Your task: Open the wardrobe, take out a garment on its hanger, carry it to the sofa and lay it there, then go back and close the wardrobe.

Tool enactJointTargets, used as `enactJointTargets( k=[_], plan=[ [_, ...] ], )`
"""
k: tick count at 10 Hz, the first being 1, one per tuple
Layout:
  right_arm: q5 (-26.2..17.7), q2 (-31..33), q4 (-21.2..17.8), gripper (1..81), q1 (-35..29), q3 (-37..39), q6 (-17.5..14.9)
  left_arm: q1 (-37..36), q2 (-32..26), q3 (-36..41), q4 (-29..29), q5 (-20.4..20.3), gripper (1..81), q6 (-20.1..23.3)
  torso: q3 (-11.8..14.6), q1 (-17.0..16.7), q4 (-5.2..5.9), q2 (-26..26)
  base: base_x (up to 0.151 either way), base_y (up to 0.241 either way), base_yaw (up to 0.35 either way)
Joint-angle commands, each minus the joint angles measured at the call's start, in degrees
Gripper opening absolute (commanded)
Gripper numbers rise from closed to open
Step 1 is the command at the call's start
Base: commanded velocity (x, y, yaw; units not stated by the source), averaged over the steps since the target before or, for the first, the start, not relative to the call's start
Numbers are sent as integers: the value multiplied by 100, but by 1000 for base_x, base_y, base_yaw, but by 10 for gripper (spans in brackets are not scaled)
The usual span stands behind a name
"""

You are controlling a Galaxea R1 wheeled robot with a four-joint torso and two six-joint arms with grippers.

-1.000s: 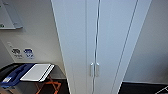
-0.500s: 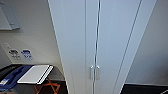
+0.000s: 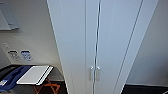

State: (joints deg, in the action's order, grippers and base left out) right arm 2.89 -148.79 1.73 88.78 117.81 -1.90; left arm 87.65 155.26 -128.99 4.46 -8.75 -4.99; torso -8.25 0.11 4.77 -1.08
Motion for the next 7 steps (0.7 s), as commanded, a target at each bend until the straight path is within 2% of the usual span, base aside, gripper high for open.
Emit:
enactJointTargets(
  k=[1,3,7],
  plan=[
    [-368,382,-41,811,-365,-523,6,-165,-161,154,55,322,811,-11,0,2,0,0,0,0,0],
    [-350,1081,-32,811,-707,-1477,32,-313,-607,696,55,313,811,-29,0,0,0,0,0,0,0],
    [-342,2480,-103,811,-1657,-3305,50,-1043,-2179,2690,46,322,811,-38,0,0,0,0,0,0,0]
  ],
)
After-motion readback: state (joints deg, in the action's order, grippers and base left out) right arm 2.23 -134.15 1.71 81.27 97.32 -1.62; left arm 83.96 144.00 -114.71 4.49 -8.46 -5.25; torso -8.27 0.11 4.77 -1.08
